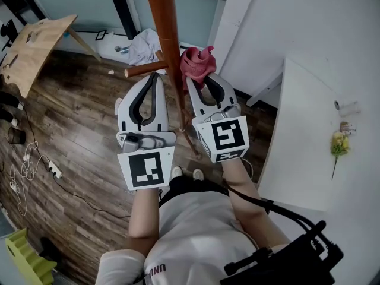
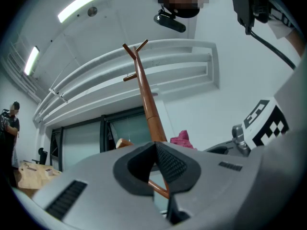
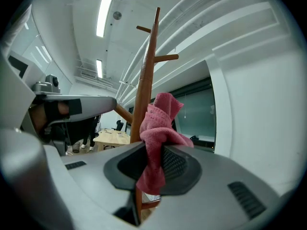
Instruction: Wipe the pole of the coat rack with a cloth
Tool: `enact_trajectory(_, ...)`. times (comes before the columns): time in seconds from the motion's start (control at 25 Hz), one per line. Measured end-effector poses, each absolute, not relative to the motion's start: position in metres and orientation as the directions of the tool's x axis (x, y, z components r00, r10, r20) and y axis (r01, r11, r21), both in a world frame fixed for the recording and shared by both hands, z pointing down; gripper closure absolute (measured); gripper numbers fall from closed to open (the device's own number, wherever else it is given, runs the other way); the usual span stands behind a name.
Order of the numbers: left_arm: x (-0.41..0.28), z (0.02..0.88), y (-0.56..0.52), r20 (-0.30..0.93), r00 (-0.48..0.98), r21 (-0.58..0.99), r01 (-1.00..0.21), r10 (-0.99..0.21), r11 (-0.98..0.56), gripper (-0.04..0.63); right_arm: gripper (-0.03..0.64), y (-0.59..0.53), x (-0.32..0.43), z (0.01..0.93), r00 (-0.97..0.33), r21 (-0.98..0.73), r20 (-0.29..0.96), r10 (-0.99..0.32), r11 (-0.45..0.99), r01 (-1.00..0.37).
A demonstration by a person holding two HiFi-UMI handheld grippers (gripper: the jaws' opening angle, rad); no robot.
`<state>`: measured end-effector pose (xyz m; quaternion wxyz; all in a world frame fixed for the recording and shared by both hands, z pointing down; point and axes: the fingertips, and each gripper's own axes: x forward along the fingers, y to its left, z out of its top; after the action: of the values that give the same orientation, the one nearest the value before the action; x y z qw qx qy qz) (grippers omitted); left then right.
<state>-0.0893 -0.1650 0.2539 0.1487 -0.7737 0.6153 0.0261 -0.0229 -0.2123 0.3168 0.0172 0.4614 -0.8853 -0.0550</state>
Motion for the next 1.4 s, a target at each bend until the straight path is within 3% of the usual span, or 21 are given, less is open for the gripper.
enact_trajectory(1.4,-0.083,0.301,-0.175,-0.141,0.27,-0.164,-0.955,-0.953,-0.246,0.583,0.537,-0.215,-0.021,0.36,-0.546,0.094,0.091,-0.833,0.553,-0.828)
